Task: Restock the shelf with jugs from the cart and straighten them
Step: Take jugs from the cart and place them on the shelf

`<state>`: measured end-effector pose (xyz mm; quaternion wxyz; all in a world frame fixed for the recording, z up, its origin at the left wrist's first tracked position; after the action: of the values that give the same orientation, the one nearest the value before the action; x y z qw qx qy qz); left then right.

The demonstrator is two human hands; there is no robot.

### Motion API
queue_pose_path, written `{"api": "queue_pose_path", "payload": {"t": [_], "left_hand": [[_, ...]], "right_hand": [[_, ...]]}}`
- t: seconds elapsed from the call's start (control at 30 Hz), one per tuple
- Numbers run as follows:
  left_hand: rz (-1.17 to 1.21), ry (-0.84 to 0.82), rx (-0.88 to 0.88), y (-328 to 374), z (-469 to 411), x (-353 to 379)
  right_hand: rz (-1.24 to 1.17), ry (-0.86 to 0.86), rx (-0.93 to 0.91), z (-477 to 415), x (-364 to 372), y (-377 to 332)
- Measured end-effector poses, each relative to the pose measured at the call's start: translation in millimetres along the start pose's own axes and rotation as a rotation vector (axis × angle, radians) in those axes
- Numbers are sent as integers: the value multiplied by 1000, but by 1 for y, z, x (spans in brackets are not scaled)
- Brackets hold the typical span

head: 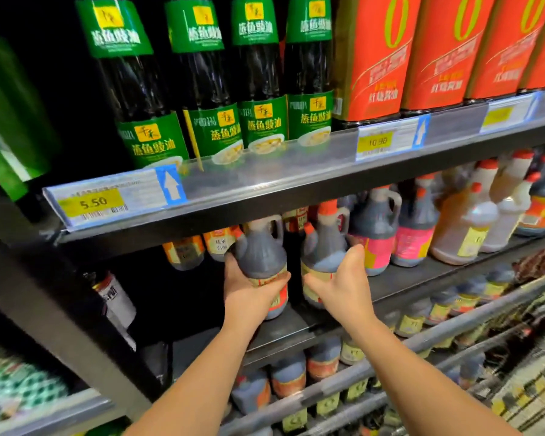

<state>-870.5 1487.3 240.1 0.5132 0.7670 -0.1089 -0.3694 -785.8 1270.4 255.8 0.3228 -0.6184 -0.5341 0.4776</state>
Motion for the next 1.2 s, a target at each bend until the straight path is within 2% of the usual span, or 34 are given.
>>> {"api": "queue_pose_path", "payload": {"t": [0.2, 0.37, 0.53, 0.73, 0.93, 1.2], "left_hand": [[-53, -23, -52, -2, -16, 15], [-99, 2, -22, 4, -29, 26], [-169, -7, 5, 7, -42, 32], [-197, -25, 92, 9, -55, 38], [-123, -60, 100, 4, -72, 45], [-177, -26, 70, 1, -84, 52]], "right_hand": [[-46, -39, -27, -21, 5, -8], [152, -77, -43, -38, 15, -5], [335, -145, 73, -56, 30, 12], [556, -108, 63, -74, 41, 20], [613, -84, 40, -83, 47, 26], [599, -111, -9, -93, 49, 23]]}}
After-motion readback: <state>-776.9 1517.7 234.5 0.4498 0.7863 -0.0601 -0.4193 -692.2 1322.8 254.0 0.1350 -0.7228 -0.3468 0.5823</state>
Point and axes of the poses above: each hand's wrist, its own z-axis away from the middle knuckle, its own x-axis out of the palm, y = z × x, the point moved 10 cm from there along -z, towards the middle knuckle, and after that the axes turned 12 degrees about -z, right-handed, at the moved point
